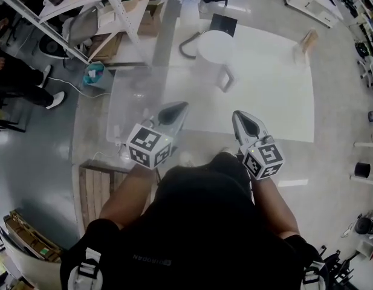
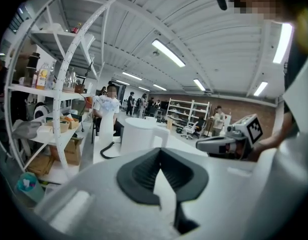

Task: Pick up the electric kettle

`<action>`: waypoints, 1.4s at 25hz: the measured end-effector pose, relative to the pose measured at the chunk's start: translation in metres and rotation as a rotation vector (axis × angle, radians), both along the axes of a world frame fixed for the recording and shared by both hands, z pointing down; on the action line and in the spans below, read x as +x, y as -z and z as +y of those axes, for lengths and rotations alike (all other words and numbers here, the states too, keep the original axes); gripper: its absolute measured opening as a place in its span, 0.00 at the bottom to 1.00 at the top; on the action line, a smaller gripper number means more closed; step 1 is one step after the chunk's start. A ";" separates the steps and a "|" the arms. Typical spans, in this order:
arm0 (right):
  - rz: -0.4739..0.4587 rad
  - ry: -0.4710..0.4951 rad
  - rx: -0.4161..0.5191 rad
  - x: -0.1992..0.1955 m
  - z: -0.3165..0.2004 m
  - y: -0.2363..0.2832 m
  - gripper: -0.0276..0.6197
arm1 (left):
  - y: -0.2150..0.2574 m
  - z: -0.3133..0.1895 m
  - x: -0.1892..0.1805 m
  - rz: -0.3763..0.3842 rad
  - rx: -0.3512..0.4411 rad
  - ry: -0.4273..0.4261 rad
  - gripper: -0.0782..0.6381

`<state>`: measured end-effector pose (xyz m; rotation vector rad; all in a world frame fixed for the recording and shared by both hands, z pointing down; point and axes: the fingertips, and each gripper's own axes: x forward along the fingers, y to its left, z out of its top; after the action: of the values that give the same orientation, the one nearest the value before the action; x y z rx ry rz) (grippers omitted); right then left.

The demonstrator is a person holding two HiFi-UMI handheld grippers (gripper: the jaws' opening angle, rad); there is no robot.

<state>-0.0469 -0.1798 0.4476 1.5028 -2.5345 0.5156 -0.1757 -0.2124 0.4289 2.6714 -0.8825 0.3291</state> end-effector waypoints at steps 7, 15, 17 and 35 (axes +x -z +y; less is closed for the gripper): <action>0.015 -0.040 0.008 0.008 -0.003 0.004 0.05 | 0.002 0.001 0.004 0.006 0.001 -0.028 0.11; 0.035 -0.027 -0.002 0.011 -0.021 -0.004 0.05 | -0.008 -0.006 0.002 -0.003 -0.011 -0.008 0.11; 0.041 -0.027 -0.003 0.014 -0.027 -0.006 0.05 | -0.008 -0.009 0.004 -0.002 -0.009 -0.001 0.11; 0.151 0.001 0.020 0.022 -0.118 -0.018 0.38 | -0.012 -0.052 0.010 -0.023 -0.016 0.078 0.11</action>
<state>-0.0246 -0.2976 0.4655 1.4865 -2.4315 0.3629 -0.1658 -0.2644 0.4406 2.6159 -0.9837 0.3475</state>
